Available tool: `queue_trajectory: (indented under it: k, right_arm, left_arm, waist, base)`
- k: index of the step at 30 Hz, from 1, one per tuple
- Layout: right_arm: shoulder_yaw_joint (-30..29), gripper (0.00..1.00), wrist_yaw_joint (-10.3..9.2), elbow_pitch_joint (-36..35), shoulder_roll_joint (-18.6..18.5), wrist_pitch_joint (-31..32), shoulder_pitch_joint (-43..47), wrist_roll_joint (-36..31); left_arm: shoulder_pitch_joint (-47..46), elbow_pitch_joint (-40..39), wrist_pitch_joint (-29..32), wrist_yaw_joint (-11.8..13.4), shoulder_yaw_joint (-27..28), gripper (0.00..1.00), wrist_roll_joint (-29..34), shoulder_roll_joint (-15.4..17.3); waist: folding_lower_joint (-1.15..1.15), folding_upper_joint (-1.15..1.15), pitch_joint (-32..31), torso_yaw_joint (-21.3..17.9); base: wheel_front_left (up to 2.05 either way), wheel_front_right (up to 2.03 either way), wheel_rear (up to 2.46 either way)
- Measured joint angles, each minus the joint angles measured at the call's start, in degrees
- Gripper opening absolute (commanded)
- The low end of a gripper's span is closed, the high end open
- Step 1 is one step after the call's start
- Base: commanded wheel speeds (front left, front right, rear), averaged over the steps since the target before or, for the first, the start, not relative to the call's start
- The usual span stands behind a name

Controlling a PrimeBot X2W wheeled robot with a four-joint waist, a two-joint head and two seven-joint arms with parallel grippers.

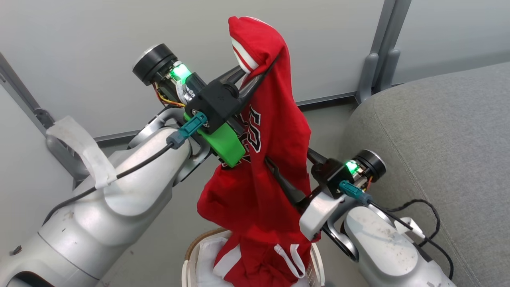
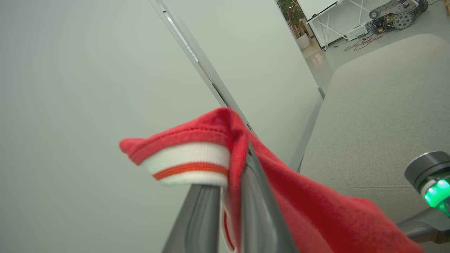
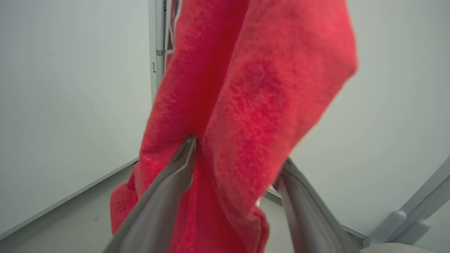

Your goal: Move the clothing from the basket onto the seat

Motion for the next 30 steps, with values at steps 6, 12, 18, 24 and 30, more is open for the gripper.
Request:
queue_trajectory:
  k: [6,12,18,24,30]
  right_arm:
    - [2.5,0.0,0.0,2.1,0.0,0.0,-3.2,2.9]
    - [2.6,0.0,0.0,1.9,0.0,0.0,-3.3,3.6]
    - [-0.5,0.0,0.0,0.7,0.0,0.0,-3.0,3.5]
    - [-4.8,0.0,0.0,-1.1,0.0,0.0,-2.3,2.5]
    - [-8.8,0.0,0.0,-3.0,0.0,0.0,-1.9,1.1]
  left_arm:
    - [0.4,-0.5,0.0,0.0,-0.2,0.0,-0.7,-0.1]
    - [3.1,-0.2,0.0,0.0,1.6,0.0,-2.2,0.1]
    - [8.1,-0.5,0.0,0.8,5.2,0.0,-4.8,-0.2]
    - [15.5,0.1,0.0,1.9,8.5,1.0,-6.3,-1.3]
    - [23.2,1.0,0.0,2.4,11.6,1.0,-6.6,-3.2]
  waist:
    - [0.0,0.0,0.1,0.4]
    - [0.0,0.0,0.2,0.5]
    - [0.0,0.0,0.4,0.4]
    - [0.0,0.0,0.7,-0.1]
    - [0.0,0.0,0.9,-0.7]
  base:
    - [0.0,0.0,0.0]
    - [0.0,0.0,0.0]
    - [0.0,0.0,0.0]
    - [0.0,0.0,0.0]
    - [0.0,0.0,0.0]
